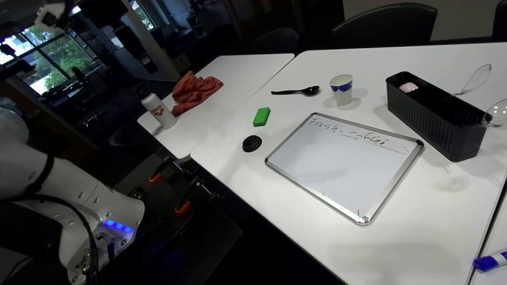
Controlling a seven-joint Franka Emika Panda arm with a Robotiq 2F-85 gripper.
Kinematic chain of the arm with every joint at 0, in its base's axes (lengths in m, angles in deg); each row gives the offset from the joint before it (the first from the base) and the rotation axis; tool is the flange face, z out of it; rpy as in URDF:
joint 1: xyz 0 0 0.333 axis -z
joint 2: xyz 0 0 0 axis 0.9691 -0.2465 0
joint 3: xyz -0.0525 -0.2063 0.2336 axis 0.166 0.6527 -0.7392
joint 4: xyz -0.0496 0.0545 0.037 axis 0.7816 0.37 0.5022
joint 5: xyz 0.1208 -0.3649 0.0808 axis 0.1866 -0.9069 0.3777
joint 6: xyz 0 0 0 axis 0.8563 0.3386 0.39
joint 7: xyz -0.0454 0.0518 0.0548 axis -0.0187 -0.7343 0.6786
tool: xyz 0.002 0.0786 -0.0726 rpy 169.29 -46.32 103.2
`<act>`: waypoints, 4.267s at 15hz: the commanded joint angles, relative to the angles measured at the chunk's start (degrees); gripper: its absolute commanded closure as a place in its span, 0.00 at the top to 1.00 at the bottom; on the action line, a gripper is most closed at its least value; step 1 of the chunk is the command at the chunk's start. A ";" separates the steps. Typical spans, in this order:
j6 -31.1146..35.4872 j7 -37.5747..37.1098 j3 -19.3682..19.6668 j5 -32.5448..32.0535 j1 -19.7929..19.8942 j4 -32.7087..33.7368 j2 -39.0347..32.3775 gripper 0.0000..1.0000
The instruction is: Put the lid on the cup
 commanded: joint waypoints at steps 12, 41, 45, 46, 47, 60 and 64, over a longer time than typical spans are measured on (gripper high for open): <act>25.31 -10.62 -0.33 0.45 4.05 -3.43 -20.19 1.00; 58.00 -44.22 -3.10 32.12 -6.81 0.44 -57.31 1.00; 57.36 -41.31 -6.46 35.15 -2.31 5.48 -62.21 1.00; 57.50 -40.43 -7.78 35.76 -0.68 7.14 -63.76 1.00; 56.72 -39.88 -8.68 35.73 0.58 8.46 -64.96 1.00; 57.89 -49.79 3.21 32.89 -12.76 7.21 -69.50 1.00; 57.87 -51.88 4.78 32.33 -15.33 7.84 -71.87 1.00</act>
